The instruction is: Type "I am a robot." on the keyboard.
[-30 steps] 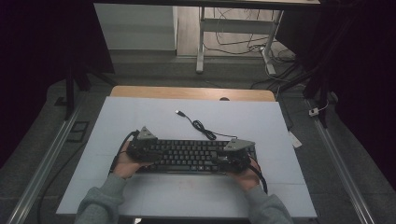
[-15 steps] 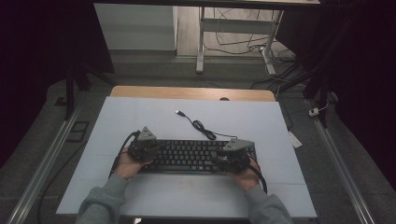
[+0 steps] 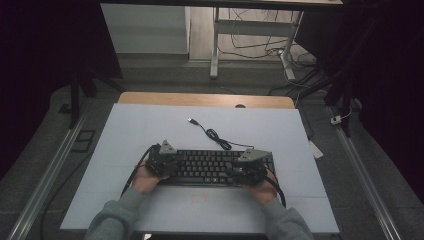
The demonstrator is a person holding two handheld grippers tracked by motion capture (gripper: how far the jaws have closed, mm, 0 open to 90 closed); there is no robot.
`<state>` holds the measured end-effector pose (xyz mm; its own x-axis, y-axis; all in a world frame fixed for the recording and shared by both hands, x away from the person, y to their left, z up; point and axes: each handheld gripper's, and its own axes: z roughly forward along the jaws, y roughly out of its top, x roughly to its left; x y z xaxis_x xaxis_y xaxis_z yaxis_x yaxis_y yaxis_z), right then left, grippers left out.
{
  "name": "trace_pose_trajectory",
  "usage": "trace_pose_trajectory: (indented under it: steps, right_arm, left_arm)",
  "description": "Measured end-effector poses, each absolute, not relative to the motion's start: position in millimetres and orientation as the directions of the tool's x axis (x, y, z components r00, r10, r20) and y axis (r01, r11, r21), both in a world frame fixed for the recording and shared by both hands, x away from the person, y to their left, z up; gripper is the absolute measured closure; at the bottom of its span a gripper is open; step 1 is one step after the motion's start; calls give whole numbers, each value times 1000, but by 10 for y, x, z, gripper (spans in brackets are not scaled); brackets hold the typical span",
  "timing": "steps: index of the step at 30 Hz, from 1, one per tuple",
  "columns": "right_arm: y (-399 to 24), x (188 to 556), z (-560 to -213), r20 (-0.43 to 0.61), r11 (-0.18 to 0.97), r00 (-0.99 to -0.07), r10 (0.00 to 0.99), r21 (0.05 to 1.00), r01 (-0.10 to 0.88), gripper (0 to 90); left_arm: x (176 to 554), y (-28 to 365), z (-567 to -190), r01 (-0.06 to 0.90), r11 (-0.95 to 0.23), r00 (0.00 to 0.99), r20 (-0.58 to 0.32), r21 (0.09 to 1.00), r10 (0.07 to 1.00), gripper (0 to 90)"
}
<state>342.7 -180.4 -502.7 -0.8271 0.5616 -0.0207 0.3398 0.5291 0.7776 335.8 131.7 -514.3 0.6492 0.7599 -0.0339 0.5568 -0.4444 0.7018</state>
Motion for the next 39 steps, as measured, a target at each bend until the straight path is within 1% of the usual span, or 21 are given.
trace_pose_trajectory:
  steps: [21, 29, 32, 35, 37, 39]
  right_arm:
    - [-1805, 3440, -5034, -24, 529, -824, 566, 778, 340, 571]
    - [-1806, 3440, -5026, -29, 531, -825, 564, 778, 335, 571]
    - [-1808, 3440, -5019, -29, 528, -825, 564, 781, 334, 571]
    - [-1811, 3443, -5018, -27, 525, -824, 566, 782, 335, 571]
    - [-1815, 3444, -5017, -26, 525, -822, 568, 781, 338, 570]
    - [-1815, 3441, -5013, -28, 524, -823, 568, 783, 335, 570]
  left_arm:
    - [3409, 1260, -5214, 575, -444, 642, -42, 687, 766, 889]
    - [3388, 1269, -5179, 563, -431, 641, -44, 705, 766, 882]
    - [3359, 1314, -5117, 550, -410, 643, -55, 728, 764, 849]
    - [3336, 1375, -5057, 543, -379, 635, -70, 749, 770, 781]
    - [3321, 1415, -5023, 543, -357, 629, -87, 760, 773, 723]
    - [3304, 1458, -4990, 548, -343, 625, -101, 763, 774, 638]
